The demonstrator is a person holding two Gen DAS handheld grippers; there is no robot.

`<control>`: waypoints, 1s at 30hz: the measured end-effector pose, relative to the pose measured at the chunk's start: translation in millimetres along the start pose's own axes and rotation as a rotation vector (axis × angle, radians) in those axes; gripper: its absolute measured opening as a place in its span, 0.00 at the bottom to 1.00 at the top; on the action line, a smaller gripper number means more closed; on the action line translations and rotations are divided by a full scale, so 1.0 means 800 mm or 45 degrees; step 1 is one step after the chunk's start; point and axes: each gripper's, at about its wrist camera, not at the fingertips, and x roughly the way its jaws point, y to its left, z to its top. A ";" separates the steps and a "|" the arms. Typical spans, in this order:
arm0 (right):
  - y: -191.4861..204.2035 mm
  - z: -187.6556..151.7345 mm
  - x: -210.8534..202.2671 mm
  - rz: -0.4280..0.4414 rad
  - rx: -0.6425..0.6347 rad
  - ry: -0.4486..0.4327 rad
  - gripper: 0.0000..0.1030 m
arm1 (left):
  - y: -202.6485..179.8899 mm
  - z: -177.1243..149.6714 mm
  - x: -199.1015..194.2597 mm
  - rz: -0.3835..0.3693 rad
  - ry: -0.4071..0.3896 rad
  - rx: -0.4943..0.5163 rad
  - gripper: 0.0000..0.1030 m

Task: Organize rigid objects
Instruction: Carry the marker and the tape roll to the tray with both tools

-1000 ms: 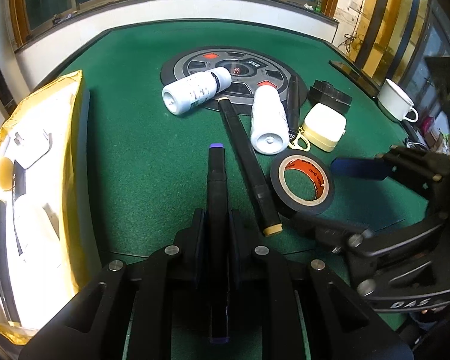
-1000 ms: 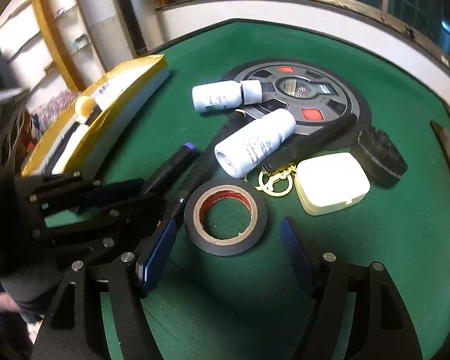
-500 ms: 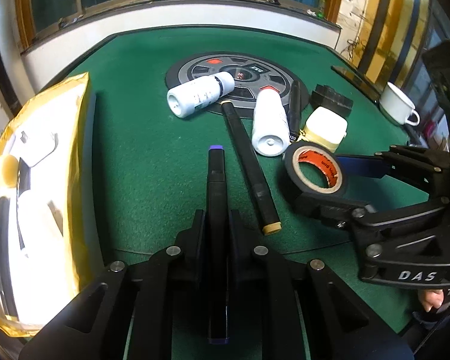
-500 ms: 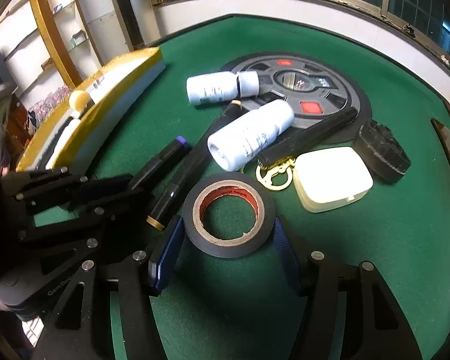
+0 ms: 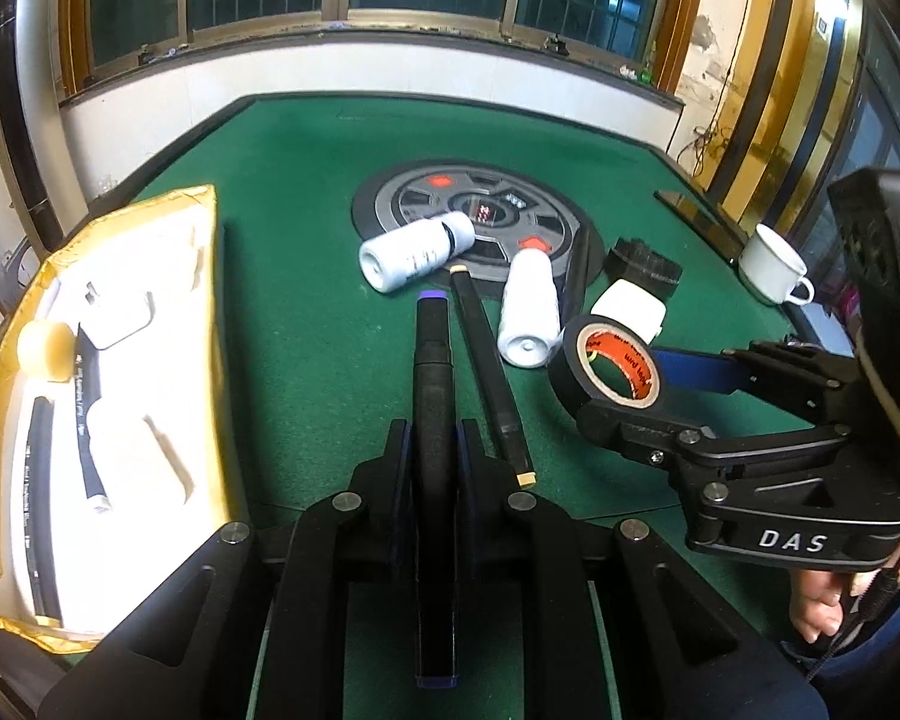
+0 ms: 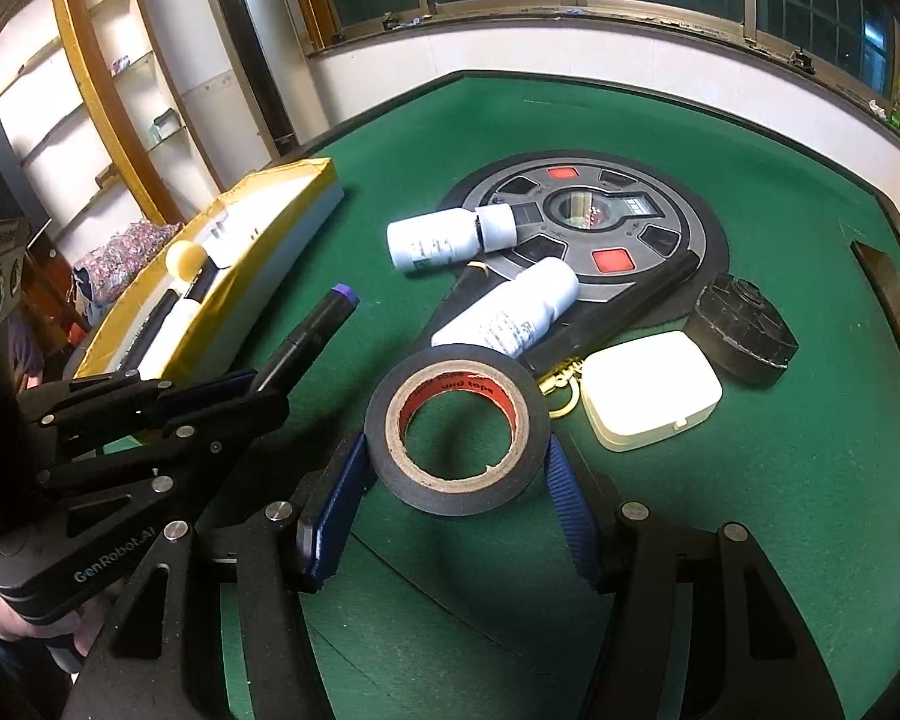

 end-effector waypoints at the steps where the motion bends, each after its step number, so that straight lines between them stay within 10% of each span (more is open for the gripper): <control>1: 0.002 0.000 -0.001 0.004 -0.001 -0.005 0.53 | 0.002 0.000 -0.004 0.001 -0.011 -0.007 0.12; 30: 0.190 0.060 0.031 0.129 -0.240 -0.032 0.54 | 0.199 -0.045 -0.062 0.158 -0.170 -0.510 0.12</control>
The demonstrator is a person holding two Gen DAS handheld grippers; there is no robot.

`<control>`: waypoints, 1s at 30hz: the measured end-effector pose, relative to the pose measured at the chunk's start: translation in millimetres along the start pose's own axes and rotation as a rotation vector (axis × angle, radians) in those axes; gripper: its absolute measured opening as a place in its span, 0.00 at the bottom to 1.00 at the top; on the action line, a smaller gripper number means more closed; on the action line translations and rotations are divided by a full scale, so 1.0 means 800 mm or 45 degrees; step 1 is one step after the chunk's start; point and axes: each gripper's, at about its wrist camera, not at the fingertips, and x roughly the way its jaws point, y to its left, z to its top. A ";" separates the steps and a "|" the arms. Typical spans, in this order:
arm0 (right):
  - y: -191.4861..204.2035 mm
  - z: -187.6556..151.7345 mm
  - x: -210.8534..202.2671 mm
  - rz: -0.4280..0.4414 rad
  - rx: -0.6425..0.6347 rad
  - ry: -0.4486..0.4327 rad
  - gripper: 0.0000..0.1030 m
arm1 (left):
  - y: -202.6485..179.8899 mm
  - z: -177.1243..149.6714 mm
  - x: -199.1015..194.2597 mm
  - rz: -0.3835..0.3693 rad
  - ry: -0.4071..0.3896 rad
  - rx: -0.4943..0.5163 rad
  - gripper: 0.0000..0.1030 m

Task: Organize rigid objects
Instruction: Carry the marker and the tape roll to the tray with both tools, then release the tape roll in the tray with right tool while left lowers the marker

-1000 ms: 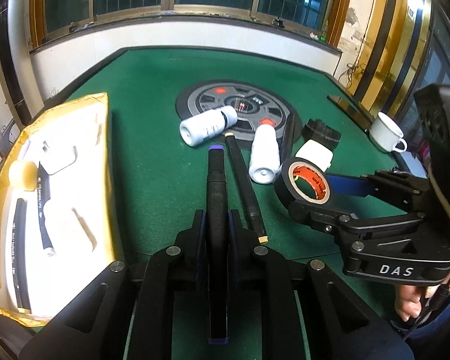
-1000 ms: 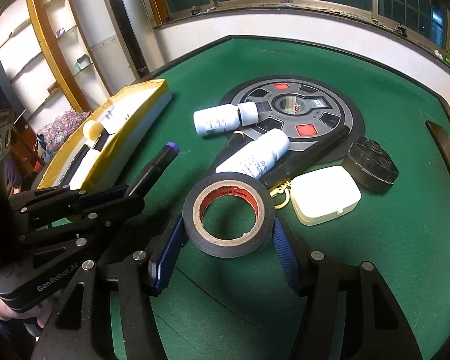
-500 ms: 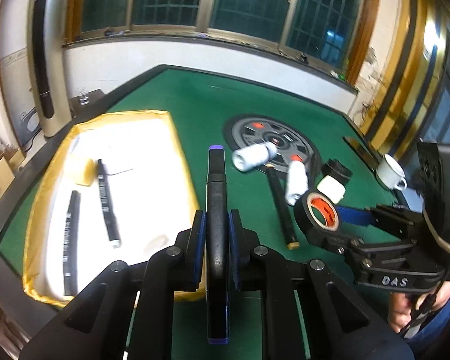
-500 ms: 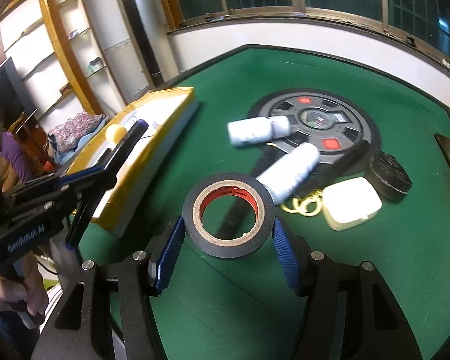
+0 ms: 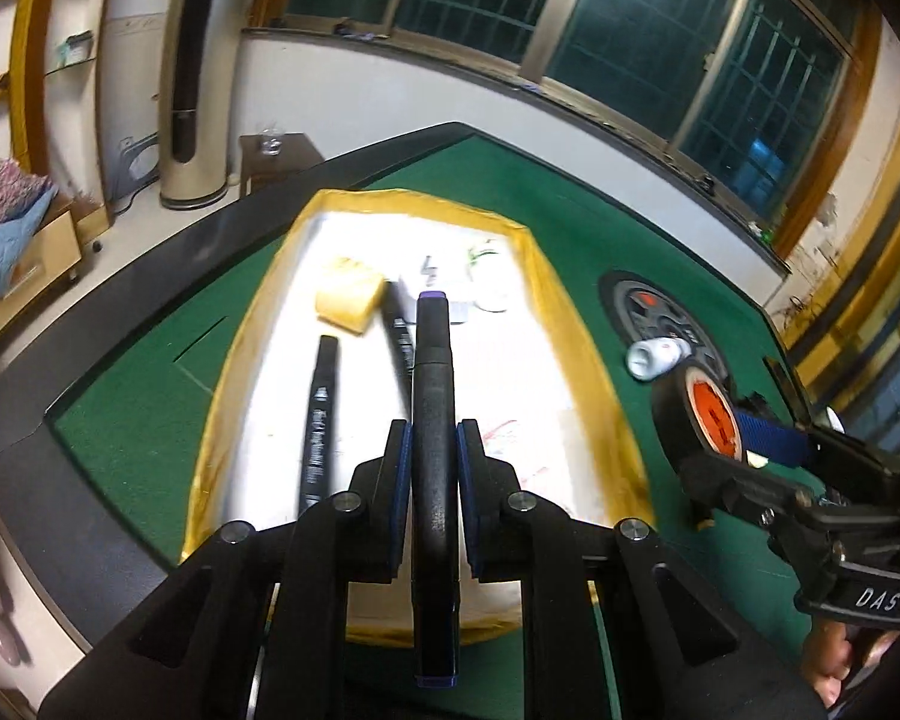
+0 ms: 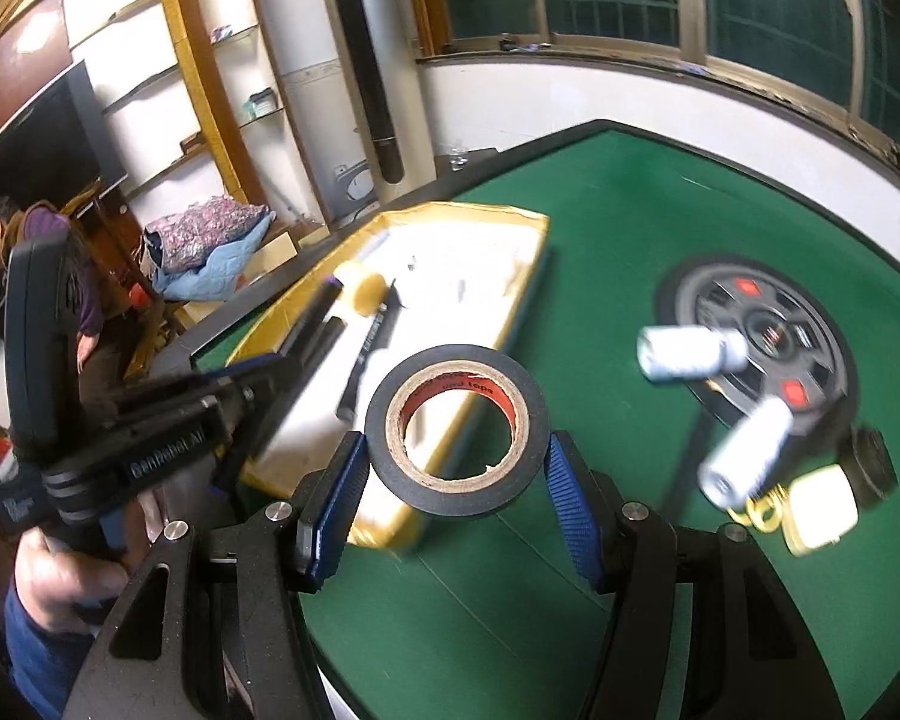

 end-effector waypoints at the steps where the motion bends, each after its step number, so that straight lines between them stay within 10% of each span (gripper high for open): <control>1: 0.006 0.007 0.008 0.000 -0.005 0.003 0.54 | 0.003 0.000 0.002 0.004 0.002 -0.012 0.12; 30: 0.023 0.073 0.128 -0.162 -0.029 0.170 0.54 | 0.027 -0.009 0.030 0.039 0.075 -0.047 0.13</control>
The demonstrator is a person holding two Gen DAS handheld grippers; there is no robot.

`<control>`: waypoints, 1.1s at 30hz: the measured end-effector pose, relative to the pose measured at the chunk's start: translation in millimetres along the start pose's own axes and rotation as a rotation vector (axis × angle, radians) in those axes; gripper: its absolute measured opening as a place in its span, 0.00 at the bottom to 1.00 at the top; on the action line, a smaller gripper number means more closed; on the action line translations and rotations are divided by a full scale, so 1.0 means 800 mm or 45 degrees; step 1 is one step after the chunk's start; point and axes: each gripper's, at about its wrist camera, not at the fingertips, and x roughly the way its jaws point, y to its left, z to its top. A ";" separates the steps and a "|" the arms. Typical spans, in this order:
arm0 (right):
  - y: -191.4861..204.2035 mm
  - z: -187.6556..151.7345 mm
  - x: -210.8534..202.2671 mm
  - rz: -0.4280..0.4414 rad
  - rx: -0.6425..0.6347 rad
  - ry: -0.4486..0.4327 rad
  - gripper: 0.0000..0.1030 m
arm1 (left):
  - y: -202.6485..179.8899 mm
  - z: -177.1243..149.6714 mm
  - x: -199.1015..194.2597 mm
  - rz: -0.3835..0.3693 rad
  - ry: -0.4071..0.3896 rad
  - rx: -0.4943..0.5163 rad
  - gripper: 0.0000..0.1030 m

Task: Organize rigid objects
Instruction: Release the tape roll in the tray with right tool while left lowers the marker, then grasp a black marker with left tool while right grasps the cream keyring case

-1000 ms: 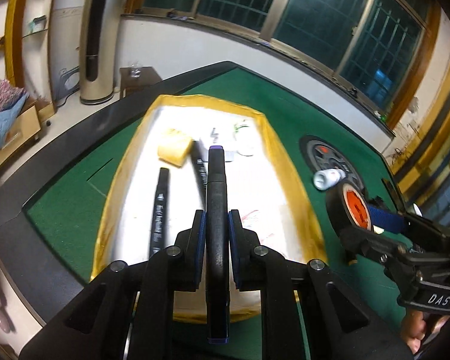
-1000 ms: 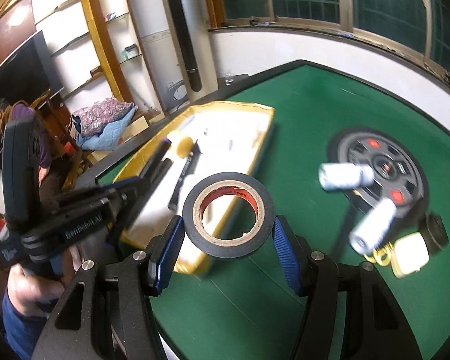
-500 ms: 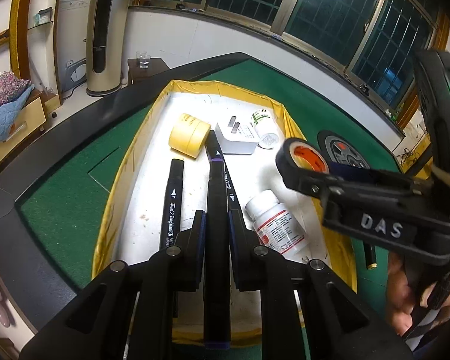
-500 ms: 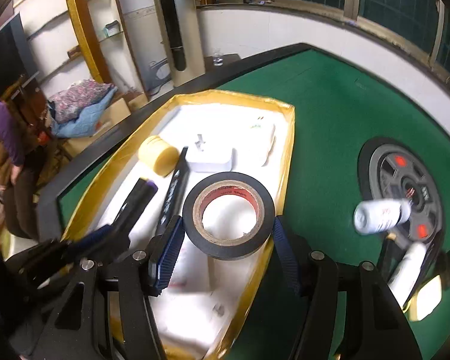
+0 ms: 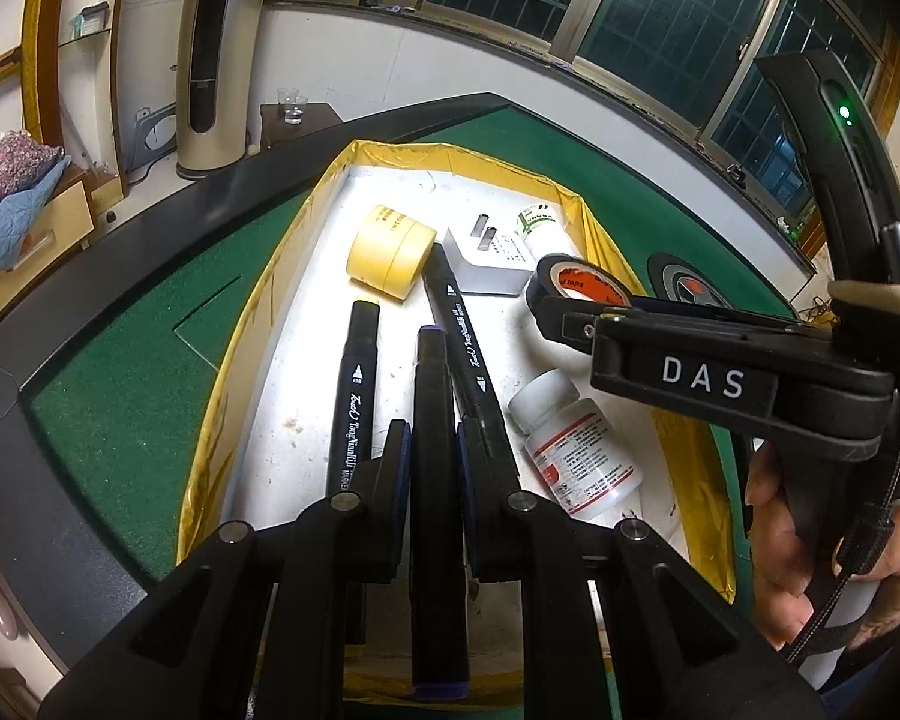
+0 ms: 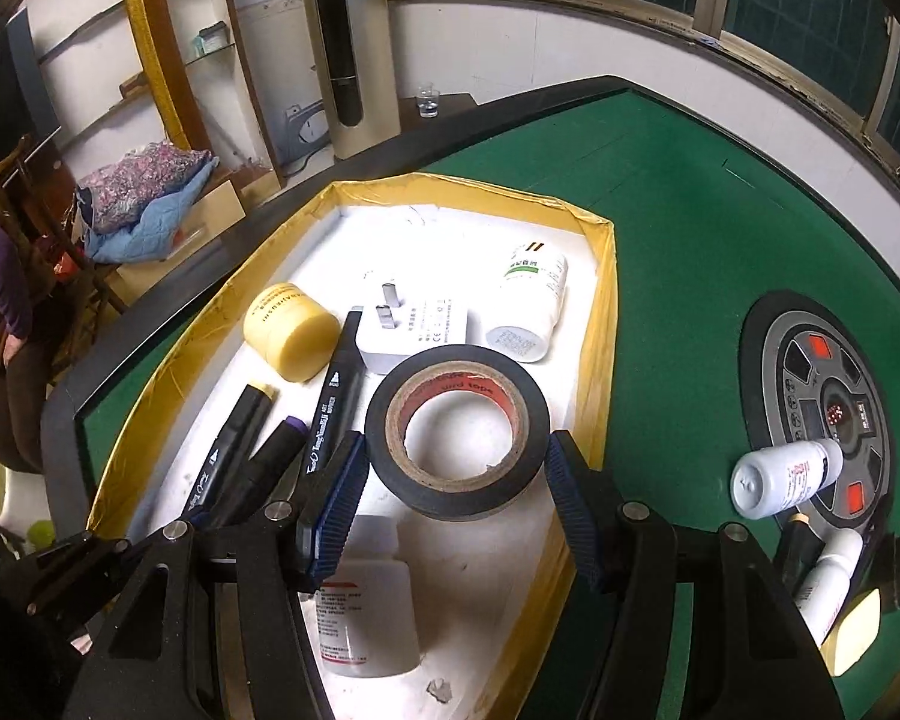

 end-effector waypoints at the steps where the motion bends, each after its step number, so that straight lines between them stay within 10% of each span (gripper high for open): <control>1: -0.001 0.000 0.000 -0.001 -0.002 0.002 0.54 | 0.000 0.001 0.001 -0.005 0.005 -0.006 0.14; 6: -0.004 -0.001 -0.008 0.041 -0.006 -0.020 0.59 | -0.005 0.002 -0.004 -0.045 0.009 -0.012 0.34; 24: -0.160 -0.107 -0.142 0.127 0.251 -0.207 0.59 | -0.089 0.008 -0.062 -0.132 -0.054 0.163 0.35; 33: -0.288 -0.199 -0.176 0.040 0.530 -0.272 0.59 | -0.203 -0.006 -0.025 -0.351 0.174 0.296 0.35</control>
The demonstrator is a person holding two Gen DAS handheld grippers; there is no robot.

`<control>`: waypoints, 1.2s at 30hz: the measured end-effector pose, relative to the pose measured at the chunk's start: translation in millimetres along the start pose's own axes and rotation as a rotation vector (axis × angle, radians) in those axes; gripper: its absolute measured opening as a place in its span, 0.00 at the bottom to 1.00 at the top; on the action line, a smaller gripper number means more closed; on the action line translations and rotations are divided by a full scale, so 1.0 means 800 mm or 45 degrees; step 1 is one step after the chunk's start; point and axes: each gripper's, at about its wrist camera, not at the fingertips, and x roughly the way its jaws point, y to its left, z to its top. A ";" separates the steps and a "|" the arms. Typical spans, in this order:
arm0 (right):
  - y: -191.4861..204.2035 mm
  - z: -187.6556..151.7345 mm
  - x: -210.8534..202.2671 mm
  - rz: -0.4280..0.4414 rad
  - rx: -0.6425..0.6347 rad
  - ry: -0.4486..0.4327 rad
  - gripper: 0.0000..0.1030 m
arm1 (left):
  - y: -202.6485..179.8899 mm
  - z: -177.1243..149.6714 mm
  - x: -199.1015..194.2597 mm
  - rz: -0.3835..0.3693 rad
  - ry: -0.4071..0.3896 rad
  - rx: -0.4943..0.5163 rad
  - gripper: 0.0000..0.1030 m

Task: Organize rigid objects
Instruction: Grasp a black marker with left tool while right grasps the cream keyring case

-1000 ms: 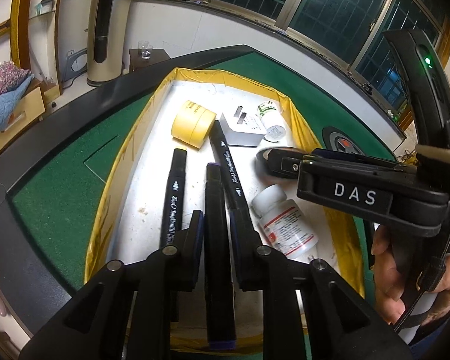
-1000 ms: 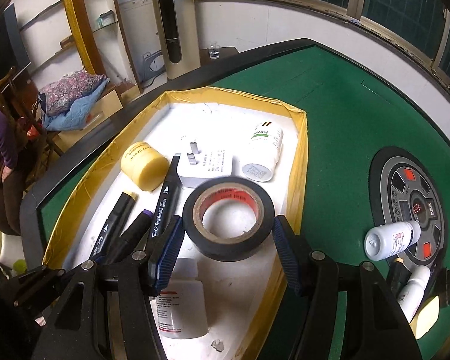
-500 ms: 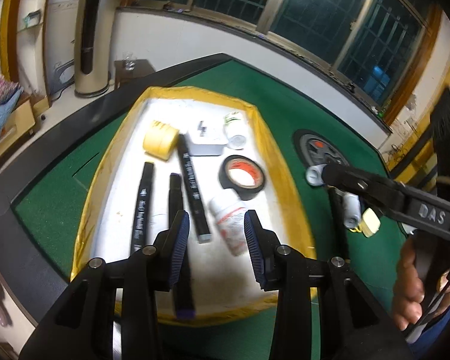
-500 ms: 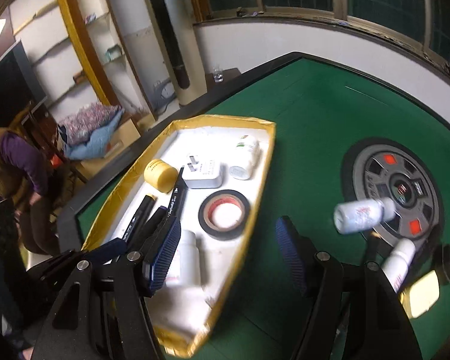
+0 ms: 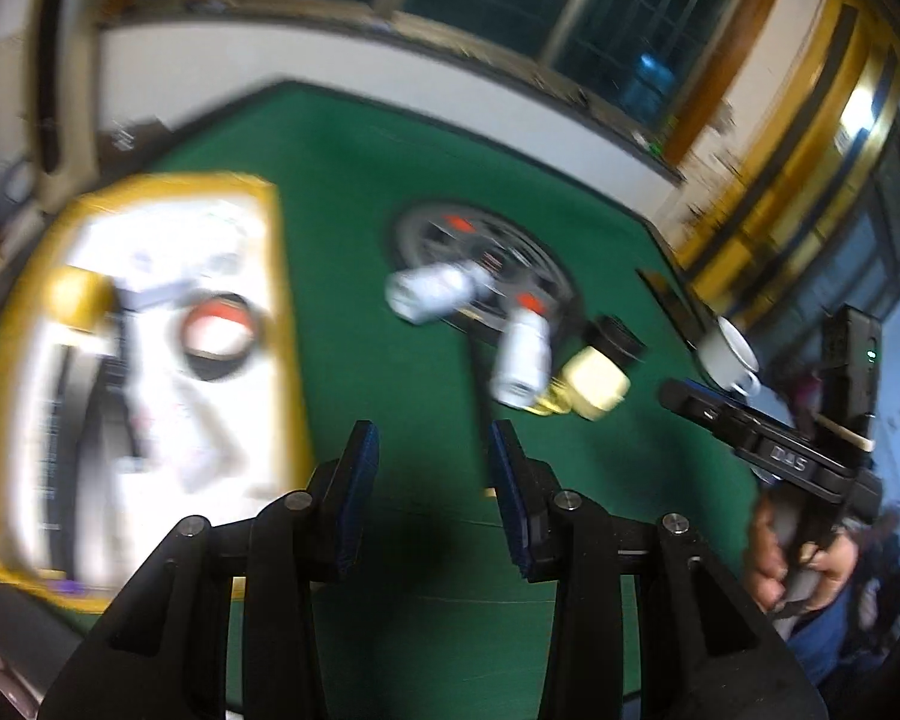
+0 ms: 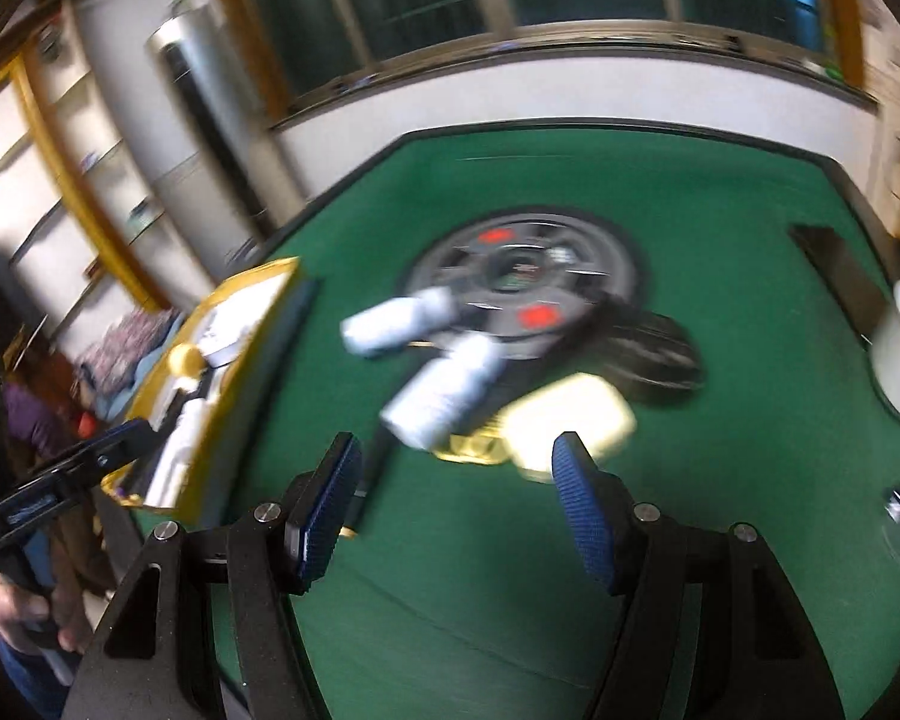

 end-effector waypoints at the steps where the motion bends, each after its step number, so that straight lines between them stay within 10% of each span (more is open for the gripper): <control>1: -0.013 0.001 0.001 -0.007 0.029 -0.005 0.59 | -0.012 0.002 0.018 -0.015 0.042 0.020 0.35; 8: -0.050 0.008 -0.004 0.010 0.166 -0.002 0.59 | -0.055 0.011 0.108 0.084 0.188 0.127 0.34; 16: -0.069 0.006 -0.004 0.019 0.200 0.011 0.59 | -0.054 0.027 0.157 0.211 0.132 0.220 0.33; 18: -0.070 0.006 0.002 0.012 0.193 0.018 0.59 | -0.053 0.024 0.157 0.242 0.105 0.243 0.14; 29: -0.074 0.023 0.061 -0.137 0.116 0.066 0.59 | -0.042 -0.035 0.103 0.158 0.118 0.241 0.12; 36: -0.058 0.020 0.077 -0.030 0.063 0.165 0.59 | -0.041 -0.039 0.098 0.135 0.113 0.218 0.12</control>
